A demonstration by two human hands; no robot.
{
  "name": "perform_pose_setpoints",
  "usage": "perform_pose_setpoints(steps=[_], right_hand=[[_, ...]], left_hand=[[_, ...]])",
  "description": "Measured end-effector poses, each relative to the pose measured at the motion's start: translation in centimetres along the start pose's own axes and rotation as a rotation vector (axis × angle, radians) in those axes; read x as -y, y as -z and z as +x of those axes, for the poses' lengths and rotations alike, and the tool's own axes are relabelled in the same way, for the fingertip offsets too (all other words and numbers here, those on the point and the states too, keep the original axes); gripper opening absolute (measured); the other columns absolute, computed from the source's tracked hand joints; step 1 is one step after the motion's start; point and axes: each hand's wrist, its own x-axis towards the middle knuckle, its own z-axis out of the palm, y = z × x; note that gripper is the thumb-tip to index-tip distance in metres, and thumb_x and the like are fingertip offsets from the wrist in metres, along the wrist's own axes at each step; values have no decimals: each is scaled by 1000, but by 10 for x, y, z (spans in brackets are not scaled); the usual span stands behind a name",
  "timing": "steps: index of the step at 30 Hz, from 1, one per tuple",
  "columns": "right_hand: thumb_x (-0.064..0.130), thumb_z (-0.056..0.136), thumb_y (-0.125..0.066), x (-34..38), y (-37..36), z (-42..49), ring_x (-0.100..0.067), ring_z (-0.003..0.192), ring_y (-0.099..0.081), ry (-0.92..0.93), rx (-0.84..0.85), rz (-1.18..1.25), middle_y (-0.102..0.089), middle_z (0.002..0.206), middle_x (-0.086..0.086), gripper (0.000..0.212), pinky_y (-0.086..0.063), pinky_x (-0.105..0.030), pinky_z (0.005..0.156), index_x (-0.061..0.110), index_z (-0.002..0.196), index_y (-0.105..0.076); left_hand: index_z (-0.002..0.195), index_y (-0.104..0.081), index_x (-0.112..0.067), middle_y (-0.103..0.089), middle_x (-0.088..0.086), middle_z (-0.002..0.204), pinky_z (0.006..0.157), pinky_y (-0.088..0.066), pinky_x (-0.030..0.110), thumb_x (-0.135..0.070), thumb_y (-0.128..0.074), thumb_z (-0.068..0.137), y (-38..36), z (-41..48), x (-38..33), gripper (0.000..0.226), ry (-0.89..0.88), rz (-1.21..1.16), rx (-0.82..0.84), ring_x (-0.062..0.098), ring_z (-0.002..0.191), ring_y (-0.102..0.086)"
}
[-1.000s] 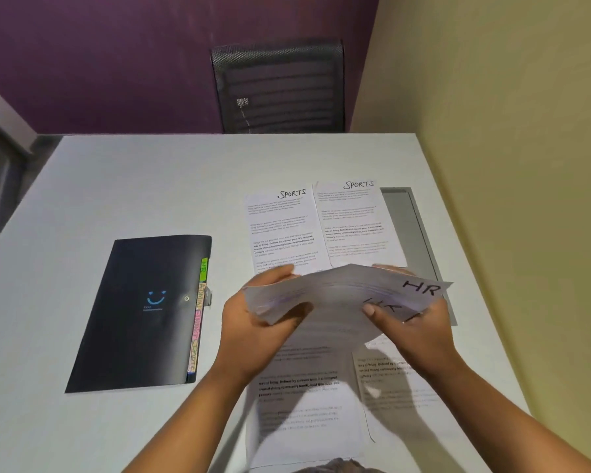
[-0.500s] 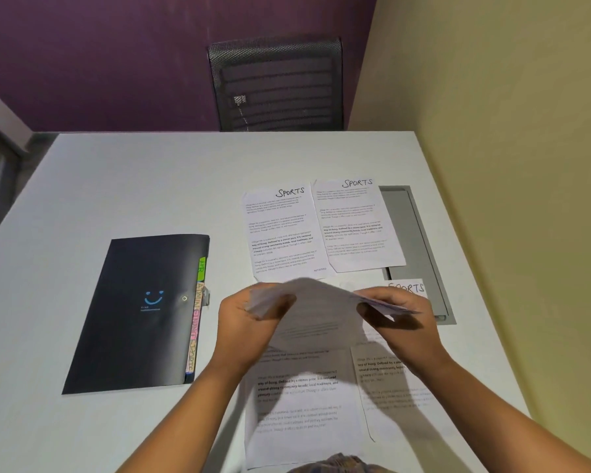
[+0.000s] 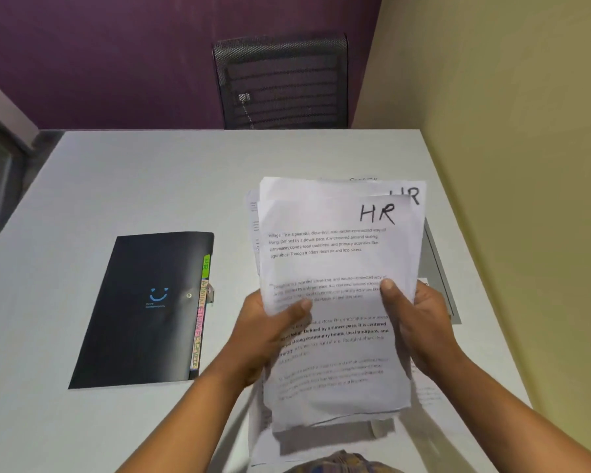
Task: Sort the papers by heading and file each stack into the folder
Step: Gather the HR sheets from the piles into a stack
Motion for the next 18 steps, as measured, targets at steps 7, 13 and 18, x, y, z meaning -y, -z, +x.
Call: perform_pose_setpoints(steps=[7, 13, 18], right_hand=[[17, 80, -78, -5, -2, -11, -1, 82, -73, 51, -25, -125, -76, 84, 20, 20, -57, -15, 67, 28, 94, -69], [3, 77, -79, -14, -7, -15, 9, 88, -67, 94, 16, -90, -73, 87, 22, 44, -53, -8, 69, 34, 101, -58], [4, 81, -77, -21, -9, -14, 9, 52, -61, 72, 49, -182, -63, 51, 25, 28, -45, -6, 55, 30, 78, -65]], left_hand=[[75, -77, -37, -76, -16, 77, 66, -55, 17, -8, -77, 80, -4, -3, 14, 29, -318, 289, -284, -1, 75, -71], [101, -67, -32, -74, -22, 95, 78, -54, 14, -2, -82, 72, 2, -1, 16, 44, -403, 294, -243, 0, 93, -70], [90, -71, -34, -76, -20, 87, 78, -58, 20, 1, -81, 74, 8, 5, 26, 40, -320, 260, -239, 2, 88, -72]])
